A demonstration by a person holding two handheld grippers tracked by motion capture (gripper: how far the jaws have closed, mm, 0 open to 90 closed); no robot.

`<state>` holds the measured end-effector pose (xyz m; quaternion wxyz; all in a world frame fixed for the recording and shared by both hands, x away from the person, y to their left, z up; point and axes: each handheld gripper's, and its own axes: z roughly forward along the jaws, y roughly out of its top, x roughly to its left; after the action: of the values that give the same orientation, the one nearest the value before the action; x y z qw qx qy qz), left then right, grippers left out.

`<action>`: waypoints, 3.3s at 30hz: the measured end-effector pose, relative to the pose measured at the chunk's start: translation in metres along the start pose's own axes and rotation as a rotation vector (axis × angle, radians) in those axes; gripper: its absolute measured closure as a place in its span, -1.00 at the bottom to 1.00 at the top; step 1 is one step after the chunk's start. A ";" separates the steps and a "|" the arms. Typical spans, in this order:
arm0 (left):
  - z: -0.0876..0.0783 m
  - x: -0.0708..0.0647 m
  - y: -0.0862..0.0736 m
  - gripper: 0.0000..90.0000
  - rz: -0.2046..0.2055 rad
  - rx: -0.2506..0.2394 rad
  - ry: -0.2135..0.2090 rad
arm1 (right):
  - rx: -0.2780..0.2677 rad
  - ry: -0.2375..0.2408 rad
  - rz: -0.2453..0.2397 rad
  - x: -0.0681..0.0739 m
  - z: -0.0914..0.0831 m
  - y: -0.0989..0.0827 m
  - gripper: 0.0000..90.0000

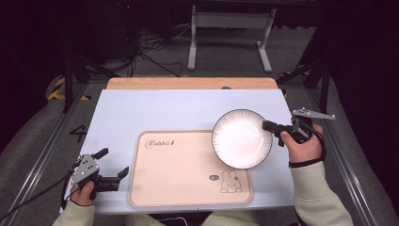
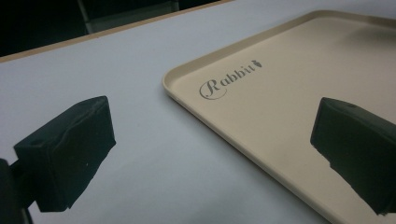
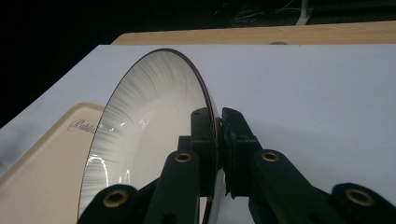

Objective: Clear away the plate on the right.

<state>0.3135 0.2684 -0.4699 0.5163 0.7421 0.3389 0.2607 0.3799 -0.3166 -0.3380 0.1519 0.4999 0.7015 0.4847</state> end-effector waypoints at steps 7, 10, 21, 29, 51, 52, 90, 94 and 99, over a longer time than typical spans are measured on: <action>0.000 0.000 0.000 -0.99 -0.002 0.000 0.001 | 0.008 0.038 -0.009 0.013 0.012 0.005 0.89; 0.000 0.000 0.000 -0.99 -0.004 0.000 0.000 | 0.005 0.055 -0.017 0.019 0.017 0.007 0.89; 0.000 0.000 0.000 -0.99 0.002 0.001 -0.001 | 0.022 0.111 -0.028 0.039 0.036 0.010 0.89; 0.000 0.000 0.000 -0.99 0.005 0.004 -0.003 | 0.032 0.140 -0.031 0.049 0.048 0.011 0.89; 0.000 0.000 0.000 -0.99 0.010 0.002 0.001 | 0.064 0.207 -0.043 0.067 0.077 0.002 0.88; 0.000 0.000 0.000 -0.99 0.011 0.002 0.001 | 0.071 0.208 -0.042 0.068 0.078 0.002 0.88; 0.000 -0.001 0.000 -0.99 0.009 0.005 0.000 | 0.218 0.268 -0.081 0.090 0.119 -0.024 0.88; 0.000 -0.001 0.000 -0.99 0.009 0.003 0.000 | 0.224 0.279 -0.081 0.091 0.121 -0.025 0.88; 0.000 -0.001 0.000 -0.99 0.008 0.003 0.000 | 0.229 0.285 -0.086 0.093 0.122 -0.026 0.88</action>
<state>0.3133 0.2678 -0.4699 0.5140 0.7443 0.3364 0.2621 0.4085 -0.1737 -0.3936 0.0135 0.4098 0.7871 0.4609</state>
